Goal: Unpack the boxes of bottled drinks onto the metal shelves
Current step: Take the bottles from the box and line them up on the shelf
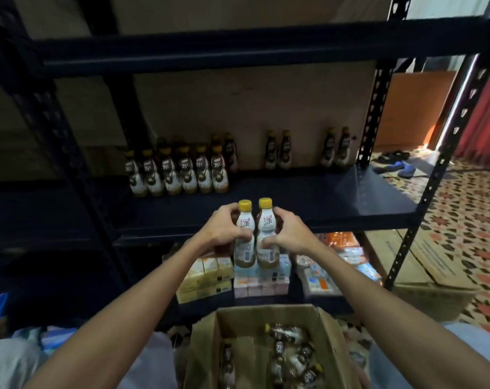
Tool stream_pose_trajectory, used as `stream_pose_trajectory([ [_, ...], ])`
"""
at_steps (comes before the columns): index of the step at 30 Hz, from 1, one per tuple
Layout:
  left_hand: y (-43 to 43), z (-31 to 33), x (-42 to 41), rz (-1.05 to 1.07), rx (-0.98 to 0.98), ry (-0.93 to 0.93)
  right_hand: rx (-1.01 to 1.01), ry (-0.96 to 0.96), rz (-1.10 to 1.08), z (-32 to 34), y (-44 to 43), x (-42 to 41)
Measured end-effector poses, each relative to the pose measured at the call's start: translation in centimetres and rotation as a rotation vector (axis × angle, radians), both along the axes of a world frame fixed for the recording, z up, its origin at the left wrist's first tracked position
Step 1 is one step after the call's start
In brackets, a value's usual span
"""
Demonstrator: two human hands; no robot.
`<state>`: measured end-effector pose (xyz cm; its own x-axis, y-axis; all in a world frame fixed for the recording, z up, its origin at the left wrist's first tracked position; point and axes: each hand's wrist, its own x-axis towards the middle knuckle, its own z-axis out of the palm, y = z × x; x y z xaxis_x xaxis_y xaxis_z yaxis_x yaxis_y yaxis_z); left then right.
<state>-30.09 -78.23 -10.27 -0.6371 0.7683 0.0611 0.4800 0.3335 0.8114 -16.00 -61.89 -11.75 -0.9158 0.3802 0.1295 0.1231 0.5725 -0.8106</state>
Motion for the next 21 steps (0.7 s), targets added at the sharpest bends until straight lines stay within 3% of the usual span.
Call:
stream_pose_trajectory([
  [9,3.1,4.9,-2.7,0.053,0.19,0.042,-0.039,0.164,-0.091,4.7,2.2,-3.3],
  [21,6.6,2.5,-5.4,0.132,0.206,0.035,-0.077,0.14,-0.178,3.2,4.5,-7.7],
])
